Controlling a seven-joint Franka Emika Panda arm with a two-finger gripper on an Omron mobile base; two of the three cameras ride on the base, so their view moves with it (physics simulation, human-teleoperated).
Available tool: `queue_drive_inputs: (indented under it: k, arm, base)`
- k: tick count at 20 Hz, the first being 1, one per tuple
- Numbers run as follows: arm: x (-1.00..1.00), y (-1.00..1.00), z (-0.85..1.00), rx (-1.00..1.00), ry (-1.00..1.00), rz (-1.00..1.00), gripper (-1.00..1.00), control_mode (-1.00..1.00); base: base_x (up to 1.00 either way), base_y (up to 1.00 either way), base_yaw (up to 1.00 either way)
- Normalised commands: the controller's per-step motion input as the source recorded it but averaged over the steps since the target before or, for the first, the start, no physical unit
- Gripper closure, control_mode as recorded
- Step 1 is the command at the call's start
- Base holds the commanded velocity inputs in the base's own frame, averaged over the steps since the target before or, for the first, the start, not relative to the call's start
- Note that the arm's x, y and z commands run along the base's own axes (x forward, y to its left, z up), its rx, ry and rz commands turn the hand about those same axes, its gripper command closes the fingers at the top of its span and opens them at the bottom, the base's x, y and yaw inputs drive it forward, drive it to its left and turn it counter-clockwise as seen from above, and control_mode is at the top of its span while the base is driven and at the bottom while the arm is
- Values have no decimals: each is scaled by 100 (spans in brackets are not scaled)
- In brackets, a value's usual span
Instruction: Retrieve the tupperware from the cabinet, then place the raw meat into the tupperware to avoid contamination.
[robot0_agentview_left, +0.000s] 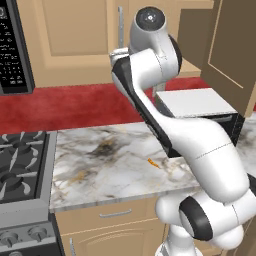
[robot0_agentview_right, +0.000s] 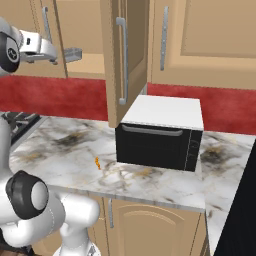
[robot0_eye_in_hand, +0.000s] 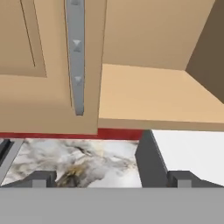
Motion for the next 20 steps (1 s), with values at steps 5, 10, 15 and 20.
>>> queue_drive_inputs:
  k: [5, 10, 15, 20]
  arm:
    - [71, 2, 0, 0, 5, 0, -100, -100]
    - [63, 22, 0, 0, 0, 0, -100, -100]
    - [49, 34, -3, -1, -4, -1, -100, -100]
    - [52, 23, -3, 0, -3, 0, -100, -100]
  base:
    - [0, 0, 0]
    - [0, 0, 0]
    - [0, 0, 0]
    - [0, 0, 0]
